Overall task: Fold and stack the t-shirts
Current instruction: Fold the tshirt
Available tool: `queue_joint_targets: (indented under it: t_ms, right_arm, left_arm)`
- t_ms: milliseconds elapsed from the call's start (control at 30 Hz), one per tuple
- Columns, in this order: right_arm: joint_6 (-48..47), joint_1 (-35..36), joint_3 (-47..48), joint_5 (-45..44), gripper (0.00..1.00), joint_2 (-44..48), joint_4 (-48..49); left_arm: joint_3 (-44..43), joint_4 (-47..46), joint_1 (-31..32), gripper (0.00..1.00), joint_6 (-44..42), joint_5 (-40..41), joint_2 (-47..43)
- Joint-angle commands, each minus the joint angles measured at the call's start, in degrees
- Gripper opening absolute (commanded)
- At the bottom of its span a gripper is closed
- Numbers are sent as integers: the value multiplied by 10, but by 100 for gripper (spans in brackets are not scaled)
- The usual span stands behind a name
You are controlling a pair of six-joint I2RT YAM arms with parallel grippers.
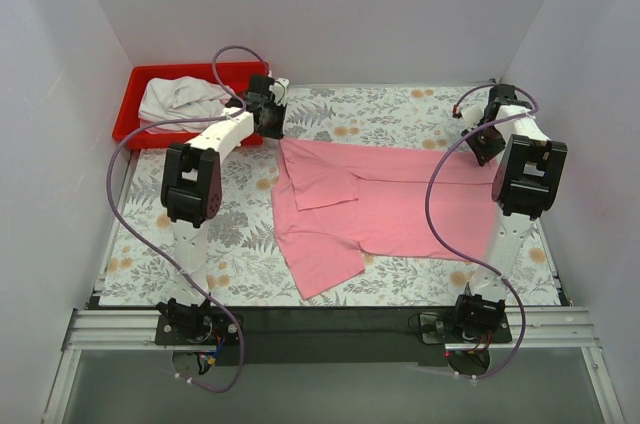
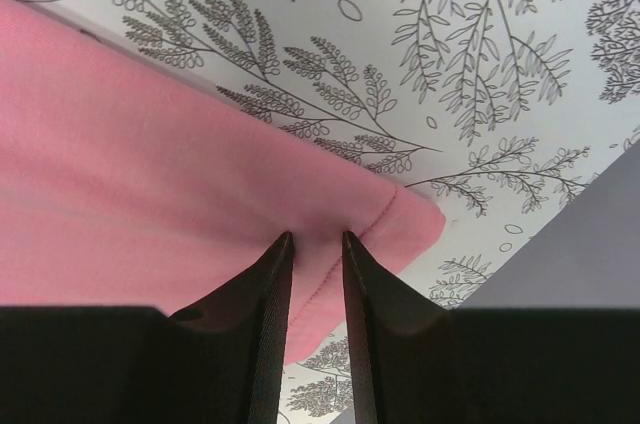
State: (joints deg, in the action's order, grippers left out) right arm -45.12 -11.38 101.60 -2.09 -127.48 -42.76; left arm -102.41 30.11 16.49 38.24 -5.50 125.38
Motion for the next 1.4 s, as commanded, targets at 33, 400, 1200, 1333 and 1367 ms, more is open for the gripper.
queue_joint_targets:
  t_ms: [33, 400, 1200, 1333, 1367]
  right_arm:
    - [13, -4, 2, -39, 33, -19, 56]
    - [40, -4, 54, -38, 44, -12, 102]
    - [-179, 21, -341, 204, 98, 611, -59]
    - [-261, 21, -443, 114, 93, 653, -110]
    - [-269, 18, -460, 84, 92, 654, -118]
  left_arm:
    - [-71, -3, -4, 0, -1, 36, 55]
    - [-163, -12, -4, 24, -12, 13, 89]
    - [309, 8, 1, 82, -165, -325, -478]
    - [343, 98, 8, 81, -204, -344, -481]
    - [349, 109, 9, 80, -209, -350, -481]
